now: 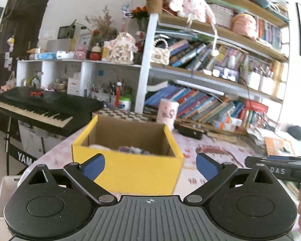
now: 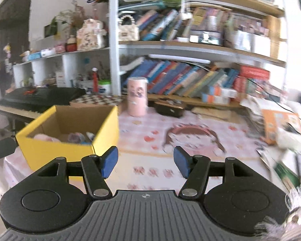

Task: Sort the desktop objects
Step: 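Withdraw both open tools up from the yellow box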

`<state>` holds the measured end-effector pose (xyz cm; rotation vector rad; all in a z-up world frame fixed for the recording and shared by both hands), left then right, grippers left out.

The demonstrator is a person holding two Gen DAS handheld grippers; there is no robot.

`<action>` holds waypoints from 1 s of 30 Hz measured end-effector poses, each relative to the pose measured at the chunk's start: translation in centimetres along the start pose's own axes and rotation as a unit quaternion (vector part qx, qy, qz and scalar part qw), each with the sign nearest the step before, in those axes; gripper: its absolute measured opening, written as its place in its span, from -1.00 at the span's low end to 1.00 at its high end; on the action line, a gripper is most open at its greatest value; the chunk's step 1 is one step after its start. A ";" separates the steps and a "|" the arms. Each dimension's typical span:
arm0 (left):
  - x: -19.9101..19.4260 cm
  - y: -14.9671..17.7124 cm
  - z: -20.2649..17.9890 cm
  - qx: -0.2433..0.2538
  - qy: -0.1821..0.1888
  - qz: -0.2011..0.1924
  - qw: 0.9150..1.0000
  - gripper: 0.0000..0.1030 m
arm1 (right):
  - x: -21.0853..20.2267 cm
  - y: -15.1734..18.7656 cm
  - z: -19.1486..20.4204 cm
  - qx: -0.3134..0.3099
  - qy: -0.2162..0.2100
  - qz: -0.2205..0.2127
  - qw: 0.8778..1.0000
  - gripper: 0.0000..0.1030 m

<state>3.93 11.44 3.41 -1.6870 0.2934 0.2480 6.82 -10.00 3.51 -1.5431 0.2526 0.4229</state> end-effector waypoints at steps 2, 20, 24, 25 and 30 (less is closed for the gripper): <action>-0.6 0.7 -0.4 0.008 0.001 0.009 1.000 0.96 | -1.4 1.4 -0.3 0.003 0.016 0.003 1.000 0.28; -2.5 4.7 -2.7 0.038 0.009 0.073 0.997 1.00 | -6.7 7.8 -1.3 0.030 0.067 0.058 0.996 0.91; -3.2 5.3 -3.1 0.042 -0.001 0.087 0.995 1.00 | -7.4 8.4 -1.6 0.031 0.054 0.066 0.996 0.95; -3.6 5.3 -3.2 0.045 0.000 0.085 0.995 1.00 | -7.6 8.4 -1.6 0.030 0.051 0.066 0.996 0.96; -4.6 5.8 -3.6 0.046 -0.005 0.080 0.996 1.00 | -8.4 8.9 -1.8 0.029 0.041 0.067 0.996 1.00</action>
Point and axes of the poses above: each gripper's, at about its wrist camera, not at the fingertips, and x roughly the way its jaws point, z to its left, y to its underside, the point moved 1 cm from there along x, roughly the way its jaws point, and after that the axes turned 2 degrees about -y, right-handed, at the moved point
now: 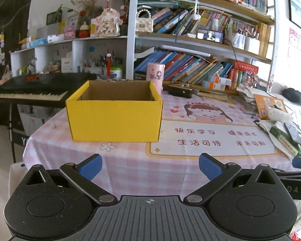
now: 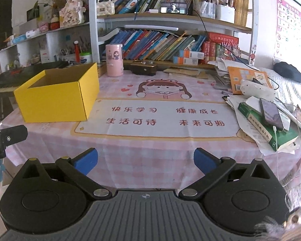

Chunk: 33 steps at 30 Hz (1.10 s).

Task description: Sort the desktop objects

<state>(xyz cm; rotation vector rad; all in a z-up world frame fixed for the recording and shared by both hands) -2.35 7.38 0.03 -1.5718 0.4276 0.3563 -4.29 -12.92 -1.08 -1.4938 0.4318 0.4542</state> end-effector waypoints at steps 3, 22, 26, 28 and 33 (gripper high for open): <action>-0.2 0.2 -0.3 -0.001 -0.003 0.004 1.000 1.00 | -0.4 0.3 -0.4 0.004 0.003 0.003 1.000 1.00; -0.6 0.8 -1.5 0.015 -0.008 0.021 1.000 1.00 | -1.1 1.0 -1.2 0.015 0.003 0.009 1.000 1.00; -0.5 0.9 -1.5 0.018 -0.013 0.025 0.999 1.00 | -1.2 1.0 -1.2 0.015 0.003 0.010 1.000 1.00; -0.5 0.9 -1.5 0.018 -0.012 0.025 0.999 1.00 | -1.1 1.1 -1.1 0.016 0.003 0.012 1.000 1.00; -0.5 1.0 -1.5 0.018 -0.010 0.030 0.999 1.00 | -1.2 1.2 -1.0 0.016 0.004 0.014 1.000 1.00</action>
Point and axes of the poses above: each gripper's, at about its wrist camera, not at the fingertips, and x roughly the way its jaws point, z to its left, y to its underside, the point moved 1 cm from there along x, roughly the way its jaws point, and after that the axes turned 2 degrees about -y, right-handed, at the moved point
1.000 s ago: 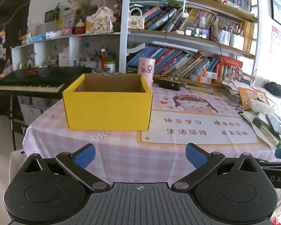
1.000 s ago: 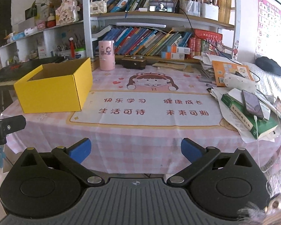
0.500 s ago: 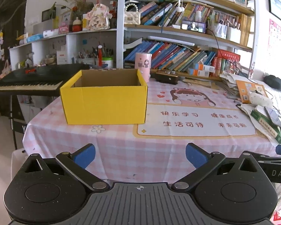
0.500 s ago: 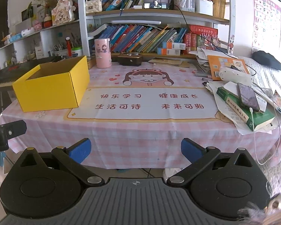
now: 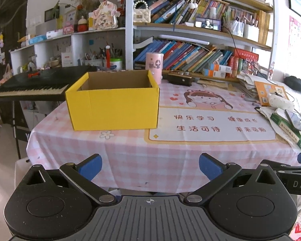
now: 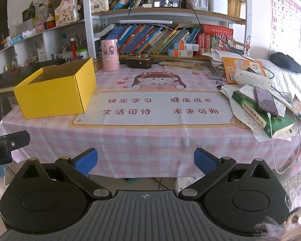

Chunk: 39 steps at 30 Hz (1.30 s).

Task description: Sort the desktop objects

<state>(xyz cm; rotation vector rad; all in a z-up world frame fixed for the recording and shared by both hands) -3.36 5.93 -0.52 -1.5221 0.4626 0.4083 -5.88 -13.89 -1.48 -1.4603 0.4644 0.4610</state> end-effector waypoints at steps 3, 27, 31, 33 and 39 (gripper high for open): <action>0.0 0.1 0.0 -0.001 0.001 0.002 1.000 1.00 | 0.0 0.0 0.0 0.000 0.000 0.000 1.000 1.00; 0.4 0.3 -0.6 0.004 0.012 0.015 1.000 1.00 | 0.4 0.7 -0.3 0.005 0.002 0.009 1.000 1.00; 0.4 0.4 -0.6 0.003 0.011 0.016 1.000 1.00 | 0.4 0.9 -0.3 0.003 0.000 0.012 1.000 1.00; 0.4 0.4 -0.5 0.002 0.011 0.016 1.000 1.00 | 0.5 0.7 -0.3 0.002 -0.001 0.013 1.000 1.00; 0.4 0.5 -0.6 0.002 0.013 0.018 1.000 1.00 | 0.3 0.7 -0.2 0.001 -0.002 0.014 1.000 1.00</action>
Point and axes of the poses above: each gripper's, at about its wrist camera, not at the fingertips, and x roughly the way its jaws point, z to its left, y to its underside, the point moved 1 cm from there along x, roughly the way its jaws point, and after that the axes turned 2 degrees about -y, right-handed, at the moved point
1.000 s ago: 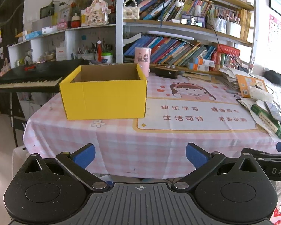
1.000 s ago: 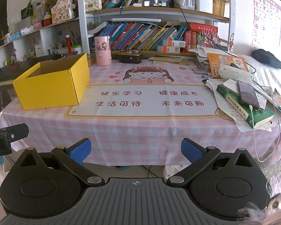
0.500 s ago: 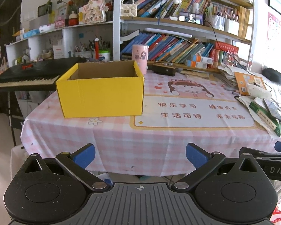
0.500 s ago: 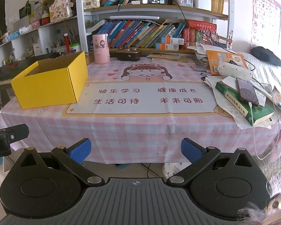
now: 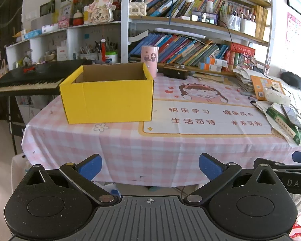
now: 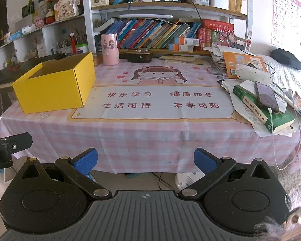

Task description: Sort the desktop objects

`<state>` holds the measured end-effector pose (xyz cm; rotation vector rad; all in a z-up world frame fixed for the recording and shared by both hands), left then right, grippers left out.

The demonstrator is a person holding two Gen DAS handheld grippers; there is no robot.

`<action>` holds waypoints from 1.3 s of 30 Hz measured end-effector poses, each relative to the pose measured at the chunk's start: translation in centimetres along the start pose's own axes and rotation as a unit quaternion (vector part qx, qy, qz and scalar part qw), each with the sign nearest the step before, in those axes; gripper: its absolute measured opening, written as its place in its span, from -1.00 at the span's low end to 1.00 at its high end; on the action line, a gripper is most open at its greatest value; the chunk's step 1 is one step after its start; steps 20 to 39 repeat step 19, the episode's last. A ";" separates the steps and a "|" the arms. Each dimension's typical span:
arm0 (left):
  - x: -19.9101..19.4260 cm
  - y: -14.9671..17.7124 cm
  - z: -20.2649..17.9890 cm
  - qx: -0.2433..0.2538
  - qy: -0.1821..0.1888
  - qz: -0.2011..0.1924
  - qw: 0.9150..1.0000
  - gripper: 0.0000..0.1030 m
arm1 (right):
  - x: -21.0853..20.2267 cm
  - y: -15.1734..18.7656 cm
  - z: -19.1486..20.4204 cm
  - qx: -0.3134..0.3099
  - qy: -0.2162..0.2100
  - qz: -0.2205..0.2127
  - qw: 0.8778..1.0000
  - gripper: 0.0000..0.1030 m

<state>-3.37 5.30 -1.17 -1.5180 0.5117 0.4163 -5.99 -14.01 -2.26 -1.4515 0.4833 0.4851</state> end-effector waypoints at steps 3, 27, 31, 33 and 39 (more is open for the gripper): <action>0.0 0.0 0.0 0.000 0.000 0.000 1.000 1.00 | -0.1 0.1 0.0 0.000 0.001 0.000 1.000 1.00; 0.2 -0.2 0.1 -0.011 0.003 0.007 1.000 1.00 | 0.1 0.2 0.1 0.001 0.000 0.009 1.000 1.00; 0.2 -0.2 0.1 -0.011 0.003 0.007 1.000 1.00 | 0.1 0.2 0.1 0.001 0.000 0.009 1.000 1.00; 0.2 -0.2 0.1 -0.011 0.003 0.007 1.000 1.00 | 0.1 0.2 0.1 0.001 0.000 0.009 1.000 1.00; 0.2 -0.2 0.1 -0.011 0.003 0.007 1.000 1.00 | 0.1 0.2 0.1 0.001 0.000 0.009 1.000 1.00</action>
Point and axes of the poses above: each gripper's, at about its wrist camera, not at the fingertips, and x roughly the way its jaws point, z to its left, y to its underside, the point moved 1 cm from there along x, roughly the way its jaws point, and after that the axes turned 2 degrees about -y, right-handed, at the moved point
